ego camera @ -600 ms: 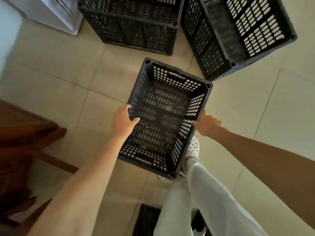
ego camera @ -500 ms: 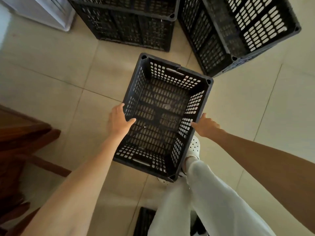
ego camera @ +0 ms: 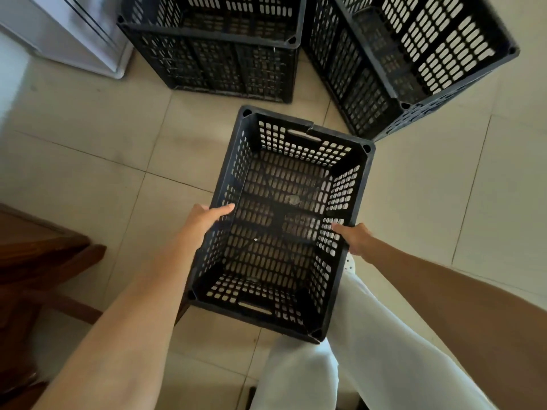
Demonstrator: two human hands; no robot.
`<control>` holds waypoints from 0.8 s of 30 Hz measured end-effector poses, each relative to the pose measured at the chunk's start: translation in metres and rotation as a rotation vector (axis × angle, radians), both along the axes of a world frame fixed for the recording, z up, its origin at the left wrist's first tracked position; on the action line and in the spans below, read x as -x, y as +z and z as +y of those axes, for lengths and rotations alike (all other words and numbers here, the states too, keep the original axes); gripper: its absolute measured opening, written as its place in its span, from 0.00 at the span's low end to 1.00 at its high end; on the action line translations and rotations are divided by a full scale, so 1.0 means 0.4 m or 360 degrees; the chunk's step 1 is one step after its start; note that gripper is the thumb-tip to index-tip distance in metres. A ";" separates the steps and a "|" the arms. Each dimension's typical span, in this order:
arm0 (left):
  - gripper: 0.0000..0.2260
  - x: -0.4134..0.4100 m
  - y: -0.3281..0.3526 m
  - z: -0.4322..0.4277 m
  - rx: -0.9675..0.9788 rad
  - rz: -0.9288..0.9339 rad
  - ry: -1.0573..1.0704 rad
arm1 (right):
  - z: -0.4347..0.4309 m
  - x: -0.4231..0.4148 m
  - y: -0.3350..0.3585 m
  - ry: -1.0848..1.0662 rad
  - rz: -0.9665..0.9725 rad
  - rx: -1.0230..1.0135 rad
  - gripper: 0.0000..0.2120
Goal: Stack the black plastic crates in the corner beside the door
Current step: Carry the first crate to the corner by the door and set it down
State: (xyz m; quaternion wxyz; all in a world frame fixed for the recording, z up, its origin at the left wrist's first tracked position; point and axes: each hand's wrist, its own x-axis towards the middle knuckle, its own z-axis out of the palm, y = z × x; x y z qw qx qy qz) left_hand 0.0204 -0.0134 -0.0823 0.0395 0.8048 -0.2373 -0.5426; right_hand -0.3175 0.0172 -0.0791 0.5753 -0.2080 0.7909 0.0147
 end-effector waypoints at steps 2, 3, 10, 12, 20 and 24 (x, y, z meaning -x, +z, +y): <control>0.26 0.008 0.023 0.012 0.0067 0.0061 0.0049 | 0.003 0.022 0.031 0.0079 0.0061 0.0012 0.30; 0.27 0.015 0.043 0.018 0.0076 0.0073 0.0079 | 0.003 0.032 0.052 0.0111 0.0066 0.0007 0.29; 0.32 0.054 0.282 0.046 0.0201 -0.0169 -0.0096 | -0.017 0.096 0.278 0.0264 0.0070 -0.0011 0.27; 0.27 0.073 0.377 0.040 0.0293 -0.0238 -0.0201 | -0.028 0.114 0.362 0.0322 0.0062 0.0016 0.27; 0.20 0.158 0.818 0.023 0.0634 -0.0533 -0.0452 | -0.067 0.200 0.761 0.0697 0.0182 0.0128 0.25; 0.18 0.227 1.016 -0.002 0.0797 -0.0584 -0.0500 | -0.085 0.283 0.966 0.0796 0.0225 0.0285 0.22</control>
